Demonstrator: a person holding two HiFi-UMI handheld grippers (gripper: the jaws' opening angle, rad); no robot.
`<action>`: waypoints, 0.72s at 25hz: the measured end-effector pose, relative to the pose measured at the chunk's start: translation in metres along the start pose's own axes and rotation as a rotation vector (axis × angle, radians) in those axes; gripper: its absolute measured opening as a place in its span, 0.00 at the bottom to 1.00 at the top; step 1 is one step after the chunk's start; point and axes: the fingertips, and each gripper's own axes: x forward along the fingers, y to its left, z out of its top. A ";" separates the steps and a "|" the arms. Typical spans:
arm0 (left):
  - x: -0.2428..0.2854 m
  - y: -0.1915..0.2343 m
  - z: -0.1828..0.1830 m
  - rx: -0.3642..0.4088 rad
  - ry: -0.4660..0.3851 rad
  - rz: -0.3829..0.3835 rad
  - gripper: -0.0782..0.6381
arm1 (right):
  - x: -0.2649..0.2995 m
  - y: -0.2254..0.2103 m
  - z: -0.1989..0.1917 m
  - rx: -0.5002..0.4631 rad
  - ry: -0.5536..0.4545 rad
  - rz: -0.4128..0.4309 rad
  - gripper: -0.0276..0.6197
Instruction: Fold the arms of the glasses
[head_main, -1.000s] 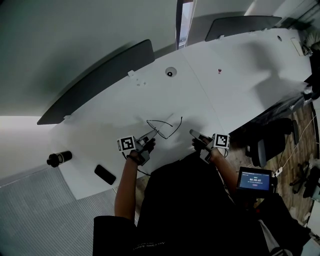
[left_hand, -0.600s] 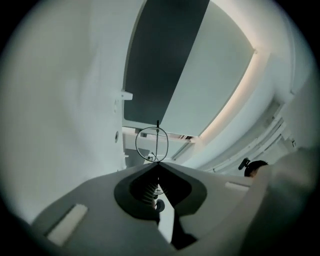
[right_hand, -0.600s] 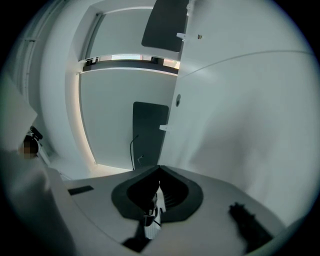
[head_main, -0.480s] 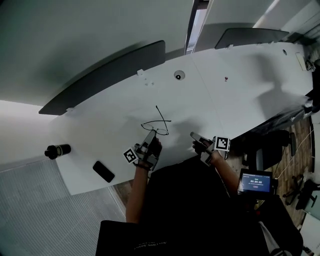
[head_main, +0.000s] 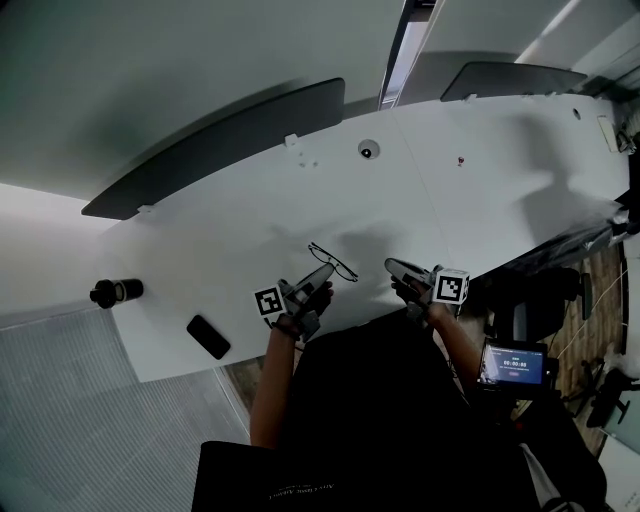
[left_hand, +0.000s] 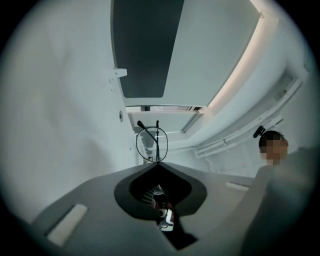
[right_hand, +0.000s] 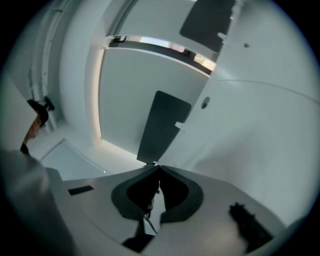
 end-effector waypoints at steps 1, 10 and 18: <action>-0.001 0.003 -0.004 0.007 0.035 0.059 0.12 | 0.003 0.007 0.000 -0.062 0.023 0.011 0.06; 0.016 -0.020 -0.024 0.136 0.158 0.219 0.12 | 0.057 0.039 -0.029 -0.507 0.256 -0.070 0.06; 0.008 -0.019 -0.034 0.138 0.171 0.244 0.12 | 0.071 0.063 -0.035 -0.645 0.305 -0.062 0.06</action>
